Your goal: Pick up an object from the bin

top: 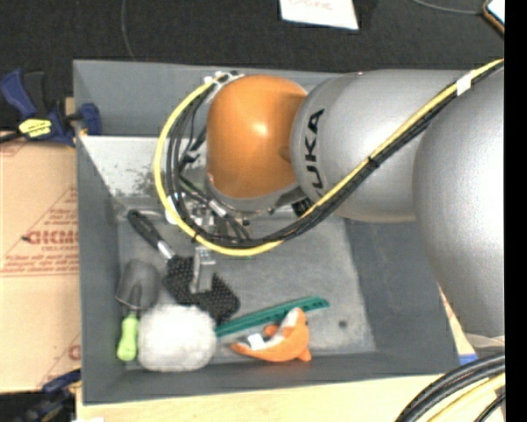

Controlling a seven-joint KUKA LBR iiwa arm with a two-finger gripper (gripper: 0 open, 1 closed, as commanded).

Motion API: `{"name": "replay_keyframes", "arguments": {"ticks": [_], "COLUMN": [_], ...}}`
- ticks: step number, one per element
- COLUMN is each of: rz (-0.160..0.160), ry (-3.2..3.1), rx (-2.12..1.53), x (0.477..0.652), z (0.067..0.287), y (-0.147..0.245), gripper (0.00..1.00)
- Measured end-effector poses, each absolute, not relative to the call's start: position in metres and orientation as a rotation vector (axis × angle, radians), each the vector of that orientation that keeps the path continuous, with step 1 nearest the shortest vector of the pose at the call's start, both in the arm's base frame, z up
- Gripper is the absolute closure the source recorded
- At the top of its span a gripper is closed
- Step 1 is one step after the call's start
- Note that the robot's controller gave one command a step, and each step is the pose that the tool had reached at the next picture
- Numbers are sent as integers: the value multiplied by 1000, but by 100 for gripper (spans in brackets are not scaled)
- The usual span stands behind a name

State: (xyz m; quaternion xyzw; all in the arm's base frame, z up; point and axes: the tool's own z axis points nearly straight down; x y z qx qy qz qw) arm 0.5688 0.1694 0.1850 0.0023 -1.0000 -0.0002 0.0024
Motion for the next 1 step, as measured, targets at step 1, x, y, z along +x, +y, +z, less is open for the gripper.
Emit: {"name": "replay_keyframes", "arguments": {"ticks": [1], "rz": [-3], "ry": [-3145], "rx": [-1], "x": [571], "z": [189], "y": [168], "gripper": [0]}}
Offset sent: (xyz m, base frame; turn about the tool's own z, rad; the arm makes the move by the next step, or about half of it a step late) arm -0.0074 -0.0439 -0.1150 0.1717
